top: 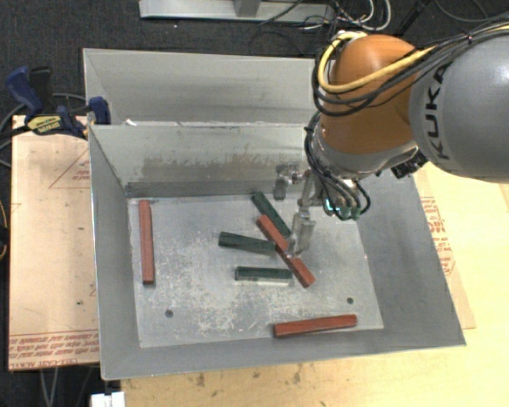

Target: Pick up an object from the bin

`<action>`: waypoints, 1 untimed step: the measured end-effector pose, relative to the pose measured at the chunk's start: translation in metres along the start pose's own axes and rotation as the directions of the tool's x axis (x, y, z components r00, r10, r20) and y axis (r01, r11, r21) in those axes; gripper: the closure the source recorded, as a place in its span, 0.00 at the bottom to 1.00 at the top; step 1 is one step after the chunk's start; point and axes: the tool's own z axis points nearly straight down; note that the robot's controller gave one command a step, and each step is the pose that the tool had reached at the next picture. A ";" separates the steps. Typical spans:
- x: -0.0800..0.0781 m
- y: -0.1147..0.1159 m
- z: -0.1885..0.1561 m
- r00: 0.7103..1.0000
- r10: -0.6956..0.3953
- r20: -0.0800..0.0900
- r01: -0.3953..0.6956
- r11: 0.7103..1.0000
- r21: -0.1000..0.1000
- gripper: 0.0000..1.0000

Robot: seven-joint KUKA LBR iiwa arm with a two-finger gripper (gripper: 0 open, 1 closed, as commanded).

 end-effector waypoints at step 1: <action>-0.009 0.049 0.148 1.000 0.007 -0.001 -0.007 1.000 -0.001 0.00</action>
Offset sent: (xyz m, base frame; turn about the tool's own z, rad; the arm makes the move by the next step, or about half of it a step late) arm 0.0098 0.0471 -0.1437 0.0115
